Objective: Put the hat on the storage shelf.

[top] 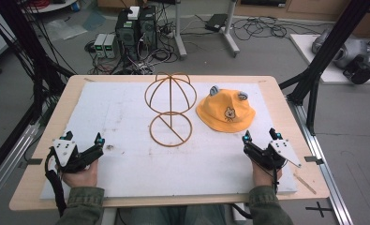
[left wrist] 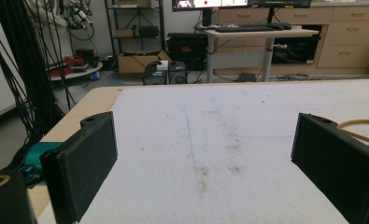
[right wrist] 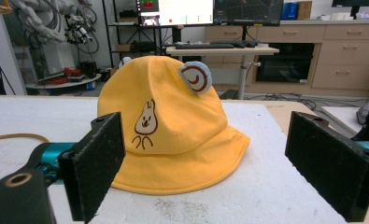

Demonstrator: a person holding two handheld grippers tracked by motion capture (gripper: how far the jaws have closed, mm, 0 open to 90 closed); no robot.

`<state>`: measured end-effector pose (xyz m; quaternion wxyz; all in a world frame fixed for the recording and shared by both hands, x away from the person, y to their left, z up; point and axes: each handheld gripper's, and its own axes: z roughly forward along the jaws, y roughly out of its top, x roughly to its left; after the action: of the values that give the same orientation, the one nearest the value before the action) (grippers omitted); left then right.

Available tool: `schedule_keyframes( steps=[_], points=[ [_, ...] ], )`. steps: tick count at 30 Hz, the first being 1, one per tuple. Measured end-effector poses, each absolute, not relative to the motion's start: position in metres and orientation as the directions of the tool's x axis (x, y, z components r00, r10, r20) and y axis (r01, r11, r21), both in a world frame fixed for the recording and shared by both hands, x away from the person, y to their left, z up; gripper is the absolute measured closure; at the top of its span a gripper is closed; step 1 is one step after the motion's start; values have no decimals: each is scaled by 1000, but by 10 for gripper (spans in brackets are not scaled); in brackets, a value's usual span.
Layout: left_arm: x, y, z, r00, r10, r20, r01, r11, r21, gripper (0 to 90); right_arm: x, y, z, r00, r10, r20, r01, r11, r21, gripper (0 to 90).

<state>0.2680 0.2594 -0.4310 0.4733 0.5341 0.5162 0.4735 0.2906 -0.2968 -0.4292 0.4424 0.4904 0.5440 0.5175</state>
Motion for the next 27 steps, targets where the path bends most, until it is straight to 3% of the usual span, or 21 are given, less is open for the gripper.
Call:
schedule_keyframes(
  steps=[17,27],
  points=[
    [268,259,-431,18,1000,17,105,-19,994,74,292,-296,-428,-141,989,45,78,-35,996,118],
    [268,261,-433,18,1000,11,115,-13,993,74,307,-280,-404,-188,981,-51,19,55,998,118]
  ],
)
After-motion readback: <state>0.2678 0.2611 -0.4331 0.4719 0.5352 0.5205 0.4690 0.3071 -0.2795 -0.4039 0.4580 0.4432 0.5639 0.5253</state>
